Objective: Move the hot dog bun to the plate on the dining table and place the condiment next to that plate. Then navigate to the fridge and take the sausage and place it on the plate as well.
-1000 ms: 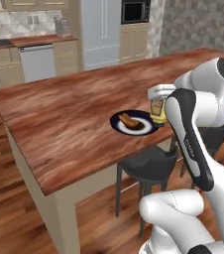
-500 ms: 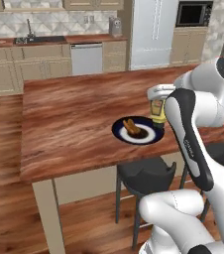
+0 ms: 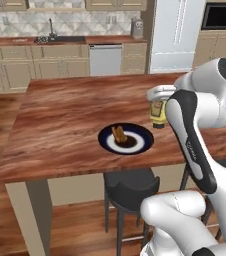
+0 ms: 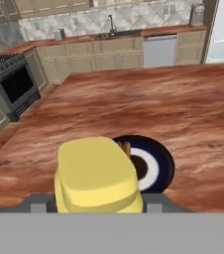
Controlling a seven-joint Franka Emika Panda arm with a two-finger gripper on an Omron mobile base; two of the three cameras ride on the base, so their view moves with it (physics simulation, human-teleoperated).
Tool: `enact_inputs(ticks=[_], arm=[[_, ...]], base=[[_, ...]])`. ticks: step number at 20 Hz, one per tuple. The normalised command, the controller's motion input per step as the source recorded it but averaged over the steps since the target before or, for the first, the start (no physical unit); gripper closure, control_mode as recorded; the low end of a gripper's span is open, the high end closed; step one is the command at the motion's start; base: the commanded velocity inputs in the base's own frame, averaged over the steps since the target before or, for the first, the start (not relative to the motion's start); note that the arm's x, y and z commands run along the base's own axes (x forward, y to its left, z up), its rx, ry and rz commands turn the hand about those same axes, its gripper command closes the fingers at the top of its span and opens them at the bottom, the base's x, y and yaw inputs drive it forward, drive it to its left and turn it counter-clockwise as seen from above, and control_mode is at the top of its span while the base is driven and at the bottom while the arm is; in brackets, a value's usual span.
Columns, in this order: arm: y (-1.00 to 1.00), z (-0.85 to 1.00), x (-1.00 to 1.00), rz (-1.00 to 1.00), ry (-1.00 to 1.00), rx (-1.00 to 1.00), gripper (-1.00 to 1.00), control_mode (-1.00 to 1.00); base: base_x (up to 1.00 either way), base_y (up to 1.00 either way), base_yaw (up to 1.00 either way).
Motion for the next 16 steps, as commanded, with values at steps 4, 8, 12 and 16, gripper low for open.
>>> enact_inputs(ticks=[4, 8, 12, 16], arm=[[0.0, 0.0, 0.0, 0.0, 0.0, 0.0, 1.0, 1.0], [-0.24, -0.14, 0.4, 0.0, 0.01, 0.05, 1.0, -1.0], [-0.9, -0.39, 0.54, 0.0, 0.0, 0.09, 1.0, -1.0], [-0.97, -0.52, 0.51, 0.0, -0.05, 0.06, 1.0, -1.0]], base=[[0.6, -0.13, 0.0], [0.17, -0.03, 0.0], [0.0, 0.0, 0.0], [0.0, 0.0, 0.0]])
